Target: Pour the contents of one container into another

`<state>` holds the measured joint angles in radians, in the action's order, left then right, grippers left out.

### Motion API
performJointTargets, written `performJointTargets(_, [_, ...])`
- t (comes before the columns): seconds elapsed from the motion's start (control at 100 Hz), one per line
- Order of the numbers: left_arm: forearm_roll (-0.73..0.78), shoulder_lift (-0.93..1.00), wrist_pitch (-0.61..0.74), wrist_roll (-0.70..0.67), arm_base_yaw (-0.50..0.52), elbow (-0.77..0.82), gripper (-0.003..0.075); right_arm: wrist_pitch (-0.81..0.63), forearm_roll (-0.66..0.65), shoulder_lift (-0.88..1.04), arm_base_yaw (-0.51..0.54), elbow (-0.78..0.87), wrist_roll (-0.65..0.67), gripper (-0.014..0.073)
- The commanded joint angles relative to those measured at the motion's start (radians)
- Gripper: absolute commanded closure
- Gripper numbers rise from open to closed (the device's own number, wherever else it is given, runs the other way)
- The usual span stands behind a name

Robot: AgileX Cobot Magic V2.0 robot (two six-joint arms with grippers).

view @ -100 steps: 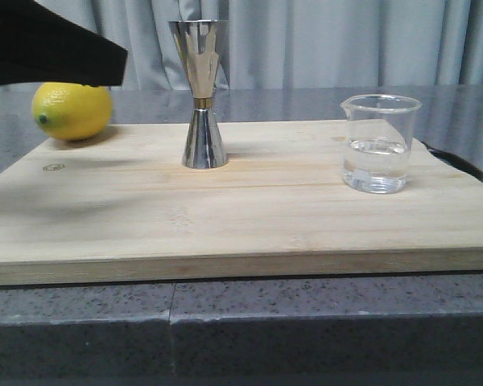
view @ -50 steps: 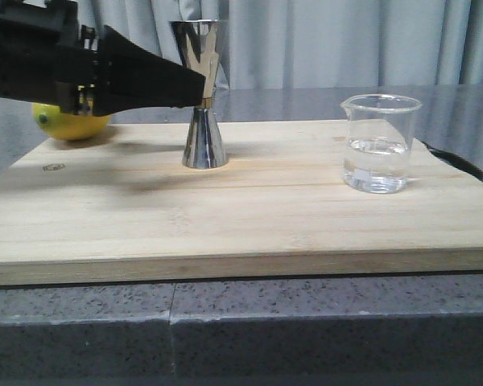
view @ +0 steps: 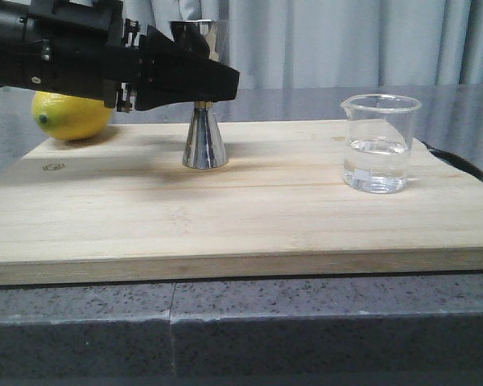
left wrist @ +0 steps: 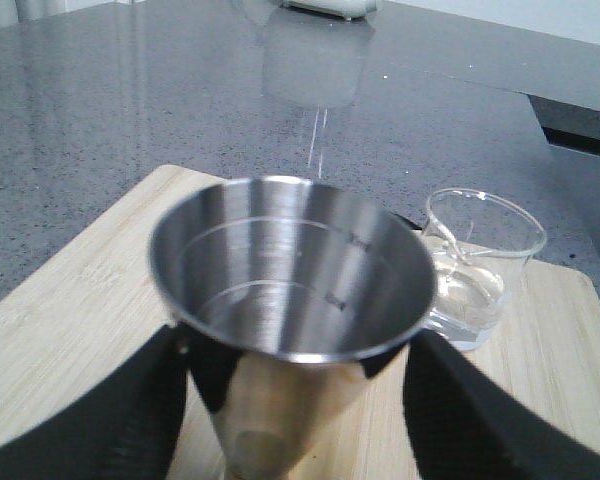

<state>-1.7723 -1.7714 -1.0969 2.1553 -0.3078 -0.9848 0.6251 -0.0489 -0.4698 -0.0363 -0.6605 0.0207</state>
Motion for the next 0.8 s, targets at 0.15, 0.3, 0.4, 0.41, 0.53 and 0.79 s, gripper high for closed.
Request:
performJointTargets(0.15, [-0.078,0.036,-0.066,0.002,-0.008,-0.028,0.0489,-0.075,-0.017,-0.013,0.005,-0.037,-0.012,-0.0041])
performJointTargets(0.3, [-0.078,0.036,-0.085,0.002,-0.008,-0.028,0.0489,-0.075,-0.023,-0.013,0.005,-0.037,-0.012,-0.0041])
performJointTargets(0.4, [-0.078,0.036,-0.143,0.002,-0.008,-0.037,0.0489,-0.075,-0.025,-0.013,0.005,-0.037,-0.012,-0.0041])
performJointTargets(0.41, [-0.078,0.036,-0.147,0.002,-0.008,-0.037,0.0489,-0.075,-0.025,-0.013,0.005,-0.037,-0.012,-0.0041])
performJointTargets(0.53, [-0.078,0.038,-0.171,-0.006,-0.009,-0.067,0.0489,-0.075,-0.031,-0.013,0.005,-0.037,-0.012,-0.0041])
performJointTargets(0.79, [-0.078,0.038,-0.171,-0.05,-0.009,-0.084,0.0489,-0.088,-0.031,-0.019,0.005,-0.038,-0.058,-0.0041])
